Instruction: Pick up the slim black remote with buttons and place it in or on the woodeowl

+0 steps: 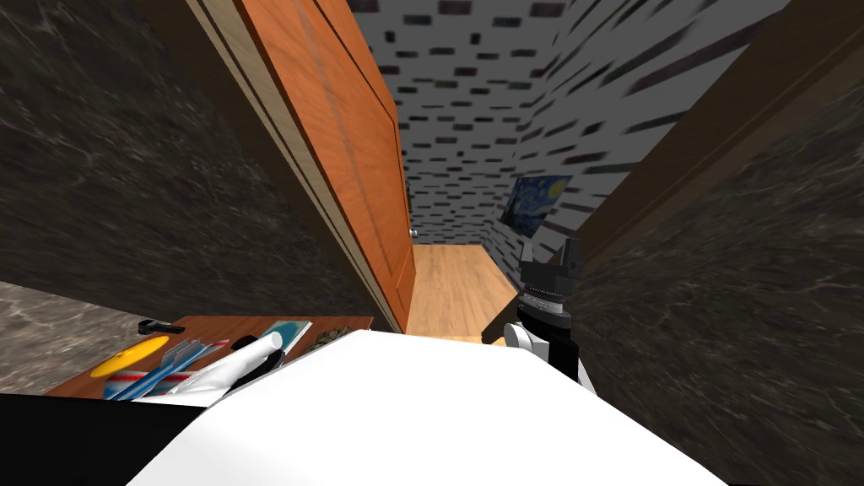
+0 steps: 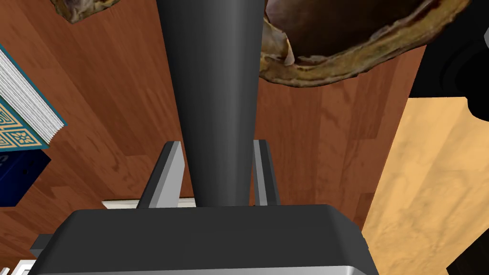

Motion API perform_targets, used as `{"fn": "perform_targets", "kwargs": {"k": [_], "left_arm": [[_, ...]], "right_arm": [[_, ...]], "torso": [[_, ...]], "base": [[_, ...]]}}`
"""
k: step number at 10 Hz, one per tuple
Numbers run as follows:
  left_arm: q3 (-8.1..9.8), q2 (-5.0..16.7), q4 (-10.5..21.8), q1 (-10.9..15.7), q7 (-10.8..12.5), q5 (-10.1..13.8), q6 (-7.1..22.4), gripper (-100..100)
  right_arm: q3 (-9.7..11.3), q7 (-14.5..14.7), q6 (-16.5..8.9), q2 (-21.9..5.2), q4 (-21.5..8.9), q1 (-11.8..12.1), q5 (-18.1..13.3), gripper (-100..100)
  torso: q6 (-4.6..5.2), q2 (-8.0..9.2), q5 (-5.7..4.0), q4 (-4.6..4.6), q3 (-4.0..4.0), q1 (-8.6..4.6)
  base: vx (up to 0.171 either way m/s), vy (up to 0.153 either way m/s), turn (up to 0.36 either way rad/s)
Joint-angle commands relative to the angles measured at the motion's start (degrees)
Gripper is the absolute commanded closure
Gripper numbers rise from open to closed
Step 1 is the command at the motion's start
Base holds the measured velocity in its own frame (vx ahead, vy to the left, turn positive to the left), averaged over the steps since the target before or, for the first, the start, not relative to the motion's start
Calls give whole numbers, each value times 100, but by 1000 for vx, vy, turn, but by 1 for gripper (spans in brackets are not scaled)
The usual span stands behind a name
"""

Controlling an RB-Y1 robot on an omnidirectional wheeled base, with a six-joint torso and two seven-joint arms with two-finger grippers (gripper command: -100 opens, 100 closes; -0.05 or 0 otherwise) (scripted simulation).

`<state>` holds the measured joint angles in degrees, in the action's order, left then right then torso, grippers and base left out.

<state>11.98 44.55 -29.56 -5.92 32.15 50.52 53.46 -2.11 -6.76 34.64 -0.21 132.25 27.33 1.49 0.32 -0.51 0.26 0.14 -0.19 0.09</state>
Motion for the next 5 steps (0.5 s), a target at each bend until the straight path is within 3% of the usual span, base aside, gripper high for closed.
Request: {"fn": "perform_targets", "kwargs": {"k": [1,3,5], "left_arm": [[219,72,-58,120,54,-26,158,100],[448,138,-145,216,128,-43,276,100],[448,138,-217,216,128,-43,276,100]], "right_arm": [[0,0,0,0,0,0,0,0],[0,0,0,0,0,0,0,0],[0,0,0,0,0,0,0,0]], "torso": [[0,0,0,0,0,0],[-2,-10,1,-2,-6,-4],[-9,8,4,-1,3,2]], "base": [[72,-31,-15],[54,-28,2],[9,-5,5]]}}
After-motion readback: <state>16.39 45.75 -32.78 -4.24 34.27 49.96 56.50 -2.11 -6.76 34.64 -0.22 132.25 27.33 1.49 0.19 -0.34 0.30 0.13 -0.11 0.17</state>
